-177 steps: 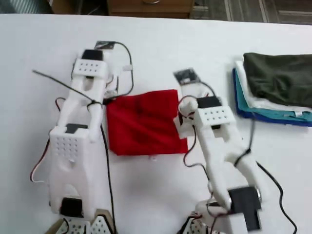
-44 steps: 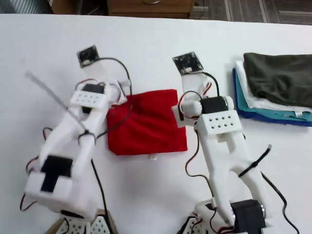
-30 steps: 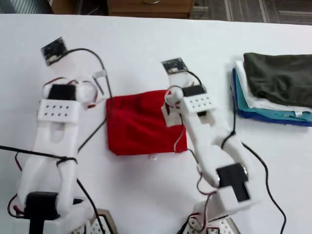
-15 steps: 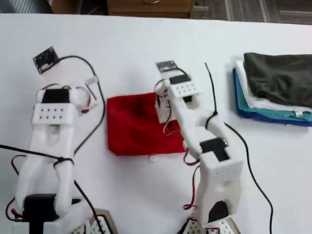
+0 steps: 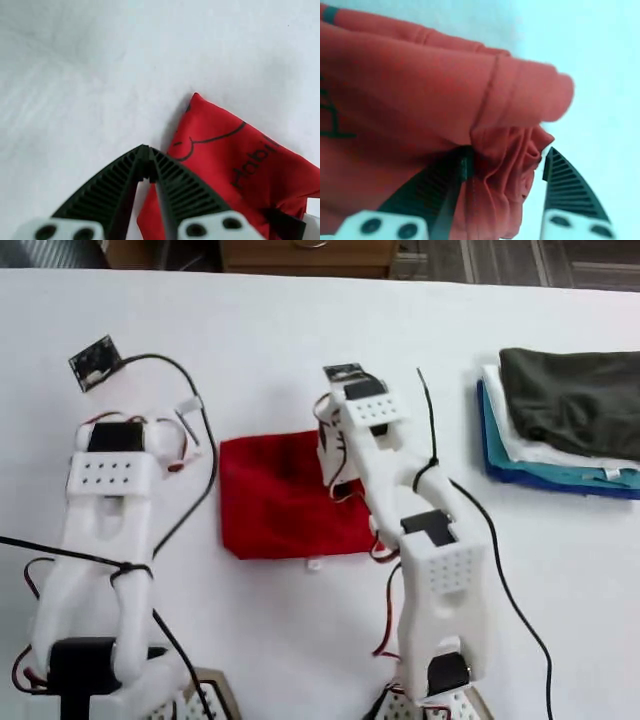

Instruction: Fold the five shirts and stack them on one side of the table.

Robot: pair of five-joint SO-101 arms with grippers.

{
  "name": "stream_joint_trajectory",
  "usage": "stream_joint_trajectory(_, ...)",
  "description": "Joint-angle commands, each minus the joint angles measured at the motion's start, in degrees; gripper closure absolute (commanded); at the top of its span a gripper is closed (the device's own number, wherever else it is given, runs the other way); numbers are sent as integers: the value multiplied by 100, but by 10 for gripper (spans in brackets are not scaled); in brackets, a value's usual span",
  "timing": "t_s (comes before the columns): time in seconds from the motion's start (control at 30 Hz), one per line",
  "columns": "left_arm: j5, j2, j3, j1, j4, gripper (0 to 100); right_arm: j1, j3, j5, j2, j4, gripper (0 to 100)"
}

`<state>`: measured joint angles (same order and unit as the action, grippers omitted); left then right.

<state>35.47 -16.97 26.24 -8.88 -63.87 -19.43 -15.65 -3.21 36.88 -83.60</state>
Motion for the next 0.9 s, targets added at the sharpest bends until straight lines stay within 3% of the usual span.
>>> stream_joint_trajectory(0.0, 0, -220, -57, -44, -26, 970, 127, -343, -44, 303, -312, 721)
stream_joint_trajectory(0.3, 0, -220, -57, -44, -26, 970, 92, -1600, 202, 1262, -1235, 777)
stream_joint_trajectory(0.43, 0, -229, -57, -44, -26, 970, 48, -2145, 967, 1710, -1560, 901)
stream_joint_trajectory(0.53, 18, -229, -57, -44, -26, 970, 92, -2400, 1055, 1938, -1701, 981)
stream_joint_trajectory(0.87, 18, -229, -57, -53, -26, 971, 752, -2778, 1099, 1226, -1701, 976)
